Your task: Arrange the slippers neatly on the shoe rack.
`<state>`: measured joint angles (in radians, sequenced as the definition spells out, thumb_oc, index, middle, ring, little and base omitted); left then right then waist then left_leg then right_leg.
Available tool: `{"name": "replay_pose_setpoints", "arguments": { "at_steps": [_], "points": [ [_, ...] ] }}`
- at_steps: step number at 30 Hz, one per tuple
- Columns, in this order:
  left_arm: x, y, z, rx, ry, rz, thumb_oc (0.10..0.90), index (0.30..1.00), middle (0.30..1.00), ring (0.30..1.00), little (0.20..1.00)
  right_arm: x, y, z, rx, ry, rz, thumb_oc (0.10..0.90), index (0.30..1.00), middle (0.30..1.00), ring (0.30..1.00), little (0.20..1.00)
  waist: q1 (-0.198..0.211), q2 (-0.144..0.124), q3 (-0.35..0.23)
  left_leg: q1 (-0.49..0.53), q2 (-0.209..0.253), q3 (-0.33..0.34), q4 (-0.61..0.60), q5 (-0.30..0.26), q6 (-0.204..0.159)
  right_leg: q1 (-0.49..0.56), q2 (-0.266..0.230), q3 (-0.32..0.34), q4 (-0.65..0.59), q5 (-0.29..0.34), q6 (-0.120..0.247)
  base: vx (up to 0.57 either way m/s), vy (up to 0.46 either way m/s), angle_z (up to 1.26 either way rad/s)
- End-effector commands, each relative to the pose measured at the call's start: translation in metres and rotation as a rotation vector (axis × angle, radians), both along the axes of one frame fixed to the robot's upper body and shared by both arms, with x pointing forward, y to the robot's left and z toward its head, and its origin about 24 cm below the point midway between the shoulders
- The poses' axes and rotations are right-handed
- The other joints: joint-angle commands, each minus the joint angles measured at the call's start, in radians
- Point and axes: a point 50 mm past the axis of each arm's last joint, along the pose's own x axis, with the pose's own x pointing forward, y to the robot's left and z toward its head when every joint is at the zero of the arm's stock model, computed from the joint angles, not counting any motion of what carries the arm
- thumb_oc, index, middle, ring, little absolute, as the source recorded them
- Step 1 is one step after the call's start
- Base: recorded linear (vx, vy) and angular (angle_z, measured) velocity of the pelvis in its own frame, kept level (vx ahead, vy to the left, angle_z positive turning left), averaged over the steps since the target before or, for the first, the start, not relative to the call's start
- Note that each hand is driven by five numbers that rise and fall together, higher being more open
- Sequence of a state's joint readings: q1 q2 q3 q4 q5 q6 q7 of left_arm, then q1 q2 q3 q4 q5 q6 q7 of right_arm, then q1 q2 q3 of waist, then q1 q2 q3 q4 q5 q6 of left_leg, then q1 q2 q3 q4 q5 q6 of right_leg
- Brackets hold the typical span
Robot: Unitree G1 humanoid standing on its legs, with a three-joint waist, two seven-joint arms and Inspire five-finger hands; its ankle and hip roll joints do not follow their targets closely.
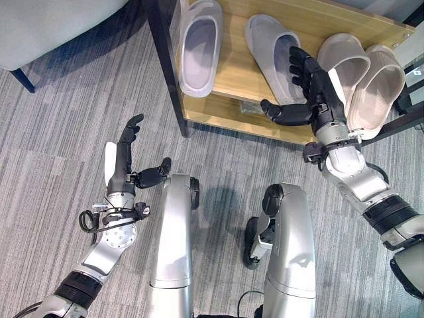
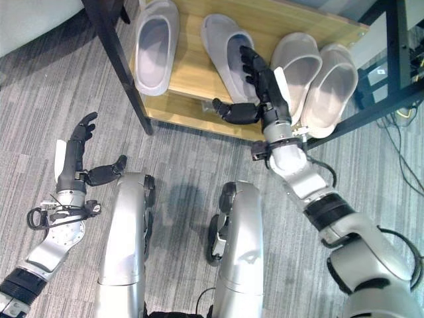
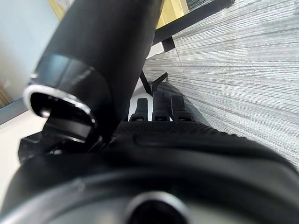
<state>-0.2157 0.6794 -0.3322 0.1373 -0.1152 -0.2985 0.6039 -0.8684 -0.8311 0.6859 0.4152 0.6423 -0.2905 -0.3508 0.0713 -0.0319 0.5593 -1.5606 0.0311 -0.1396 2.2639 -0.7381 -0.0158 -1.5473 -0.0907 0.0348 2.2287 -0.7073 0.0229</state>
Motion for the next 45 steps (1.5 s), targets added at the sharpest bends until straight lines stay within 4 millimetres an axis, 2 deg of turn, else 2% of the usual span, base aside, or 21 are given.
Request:
{"name": "replay_pose_setpoints", "arguments": {
  "at_steps": [1,7,15,16,17,23,24,27,30,37,41,42,45],
  "points": [
    [0.0,-0.02,0.029,-0.007,-0.165,-0.082,0.8,0.9,0.9,0.9,0.9,-0.005,0.01,0.063,0.089,-0.21,0.08,0.8,0.9,0.9,0.9,0.9,0.04,0.009,-0.039,-0.009,-0.026,-0.007,-0.047,-0.058,0.052,-0.023,-0.025,-0.019,-0.032,-0.01,-0.08,0.0,0.0,0.0],
    [0.001,-0.022,0.029,0.01,-0.16,-0.09,0.8,0.9,0.9,0.9,0.9,-0.008,0.026,0.054,0.115,-0.171,0.179,0.8,0.9,0.9,0.9,0.9,0.038,0.013,-0.039,-0.009,-0.027,-0.008,-0.045,-0.06,0.052,-0.023,-0.025,-0.02,-0.034,-0.01,-0.078,0.0,0.0,0.0],
    [0.004,-0.025,0.03,0.023,-0.153,-0.095,0.8,0.9,0.9,0.9,0.9,-0.013,0.068,0.059,0.133,-0.168,0.347,0.8,0.9,0.9,0.9,0.9,0.045,0.017,-0.039,-0.009,-0.028,-0.01,-0.043,-0.055,0.051,-0.023,-0.025,-0.024,-0.029,-0.009,-0.077,0.0,0.0,0.0],
    [0.004,-0.025,0.03,0.023,-0.153,-0.094,0.8,0.9,0.9,0.9,0.9,-0.013,0.068,0.059,0.133,-0.168,0.348,0.8,0.9,0.9,0.9,0.9,0.044,0.017,-0.039,-0.009,-0.028,-0.01,-0.043,-0.055,0.051,-0.023,-0.025,-0.024,-0.029,-0.009,-0.077,0.0,0.0,0.0],
    [0.005,-0.027,0.03,0.03,-0.155,-0.097,0.8,0.9,0.9,0.9,0.9,-0.015,0.079,0.061,0.137,-0.167,0.39,0.8,0.9,0.9,0.9,0.9,0.046,0.015,-0.039,-0.009,-0.027,-0.008,-0.042,-0.055,0.052,-0.023,-0.026,-0.024,-0.029,-0.007,-0.077,0.0,0.0,0.0],
    [0.007,-0.03,0.029,0.022,-0.151,-0.098,0.8,0.9,0.9,0.9,0.9,-0.014,0.1,0.061,0.142,-0.156,0.439,0.8,0.9,0.9,0.9,0.9,0.055,0.016,-0.039,-0.009,-0.03,-0.009,-0.039,-0.056,0.052,-0.023,-0.025,-0.023,-0.028,-0.003,-0.078,0.0,0.0,0.0],
    [0.007,-0.03,0.028,0.025,-0.148,-0.095,0.8,0.9,0.9,0.9,0.9,-0.015,0.109,0.061,0.14,-0.156,0.457,0.8,0.9,0.9,0.9,0.9,0.059,0.018,-0.039,-0.009,-0.029,-0.009,-0.039,-0.055,0.051,-0.023,-0.024,-0.023,-0.028,-0.002,-0.078,0.0,0.0,0.0],
    [0.007,-0.031,0.028,0.023,-0.148,-0.095,0.8,0.9,0.9,0.9,0.9,-0.015,0.114,0.063,0.141,-0.17,0.462,0.8,0.9,0.9,0.9,0.9,0.058,0.019,-0.039,-0.009,-0.029,-0.008,-0.038,-0.056,0.051,-0.023,-0.023,-0.023,-0.028,-0.001,-0.077,0.0,0.0,0.0],
    [0.007,-0.031,0.027,0.011,-0.154,-0.082,0.8,0.9,0.9,0.9,0.9,-0.019,0.107,0.072,0.168,-0.256,0.415,0.8,0.9,0.9,0.9,0.9,0.053,0.02,-0.039,-0.009,-0.032,-0.005,-0.037,-0.056,0.053,-0.023,-0.021,-0.02,-0.028,-0.001,-0.075,0.0,0.0,0.0],
    [0.001,-0.028,0.022,-0.006,-0.176,-0.045,0.8,0.9,0.9,0.9,0.9,-0.045,0.061,0.092,0.212,-0.555,0.203,0.8,0.9,0.9,0.9,0.9,0.03,0.02,-0.039,-0.009,-0.038,0.0,-0.028,-0.057,0.059,-0.023,-0.02,-0.02,-0.022,-0.007,-0.074,0.0,0.0,0.0],
    [-0.001,-0.03,0.02,-0.005,-0.175,-0.049,0.8,0.9,0.9,0.9,0.9,-0.054,0.054,0.096,0.208,-0.624,0.163,0.8,0.9,0.9,0.9,0.9,0.026,0.022,-0.039,-0.009,-0.04,0.0,-0.026,-0.057,0.06,-0.023,-0.019,-0.02,-0.019,-0.011,-0.073,0.0,0.0,0.0],
    [-0.003,-0.029,0.015,0.004,-0.161,-0.044,0.8,0.9,0.9,0.9,0.9,-0.059,0.047,0.095,0.183,-0.668,0.099,0.8,0.9,0.9,0.9,0.9,0.021,0.022,-0.039,-0.009,-0.042,0.002,-0.024,-0.058,0.06,-0.023,-0.018,-0.02,-0.016,-0.014,-0.073,0.0,0.0,0.0],
    [-0.003,-0.029,0.013,0.013,-0.155,-0.035,0.8,0.9,0.9,0.9,0.9,-0.056,0.044,0.09,0.06,-0.685,-0.021,0.8,0.9,0.9,0.9,0.9,0.021,0.023,-0.039,-0.009,-0.043,0.002,-0.017,-0.058,0.06,-0.023,-0.019,-0.02,-0.011,-0.017,-0.074,0.0,0.0,0.0]
  ]
}}
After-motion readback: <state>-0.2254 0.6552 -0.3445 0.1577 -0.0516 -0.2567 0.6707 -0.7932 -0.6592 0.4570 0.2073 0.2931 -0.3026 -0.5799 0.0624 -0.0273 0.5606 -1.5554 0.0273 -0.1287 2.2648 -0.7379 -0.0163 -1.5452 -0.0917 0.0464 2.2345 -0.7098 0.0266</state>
